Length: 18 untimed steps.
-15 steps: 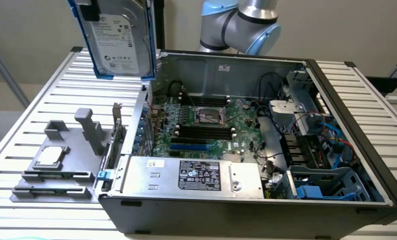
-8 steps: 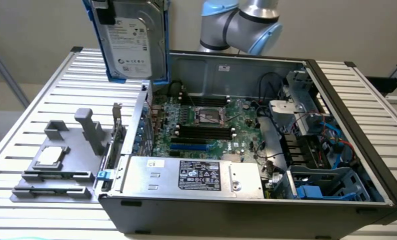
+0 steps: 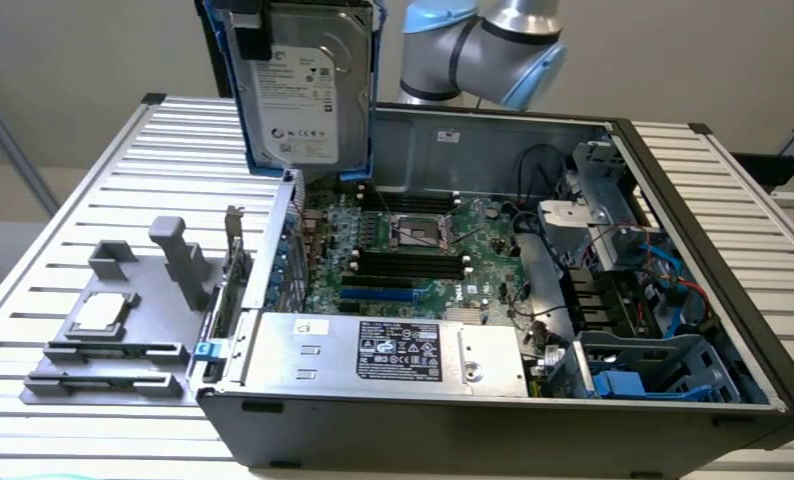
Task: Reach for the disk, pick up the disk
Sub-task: 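Pick up the disk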
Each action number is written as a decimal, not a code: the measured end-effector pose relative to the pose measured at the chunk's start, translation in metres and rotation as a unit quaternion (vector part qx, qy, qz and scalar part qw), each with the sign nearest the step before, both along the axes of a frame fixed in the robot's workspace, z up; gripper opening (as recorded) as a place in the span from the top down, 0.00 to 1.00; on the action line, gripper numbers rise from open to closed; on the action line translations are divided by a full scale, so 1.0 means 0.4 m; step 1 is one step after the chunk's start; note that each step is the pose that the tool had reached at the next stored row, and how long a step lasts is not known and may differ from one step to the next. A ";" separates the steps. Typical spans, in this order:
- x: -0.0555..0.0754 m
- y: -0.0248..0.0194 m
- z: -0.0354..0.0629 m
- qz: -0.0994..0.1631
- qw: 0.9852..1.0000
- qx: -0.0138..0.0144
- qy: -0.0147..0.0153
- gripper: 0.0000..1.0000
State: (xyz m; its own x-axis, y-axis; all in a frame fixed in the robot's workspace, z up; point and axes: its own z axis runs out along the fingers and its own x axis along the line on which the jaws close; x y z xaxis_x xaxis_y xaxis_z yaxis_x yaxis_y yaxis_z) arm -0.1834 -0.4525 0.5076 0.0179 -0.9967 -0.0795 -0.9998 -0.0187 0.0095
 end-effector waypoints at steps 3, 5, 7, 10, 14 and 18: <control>0.030 -0.015 0.000 0.000 1.000 0.000 0.001 0.67; 0.050 -0.026 0.000 0.000 1.000 0.000 0.001 0.67; 0.071 -0.036 0.000 0.000 1.000 0.000 0.002 0.67; 0.104 -0.050 0.000 0.000 1.000 0.000 0.002 0.67; 0.148 -0.068 0.000 0.000 1.000 0.000 0.003 0.67; 0.194 -0.087 0.000 0.000 1.000 0.000 0.003 0.67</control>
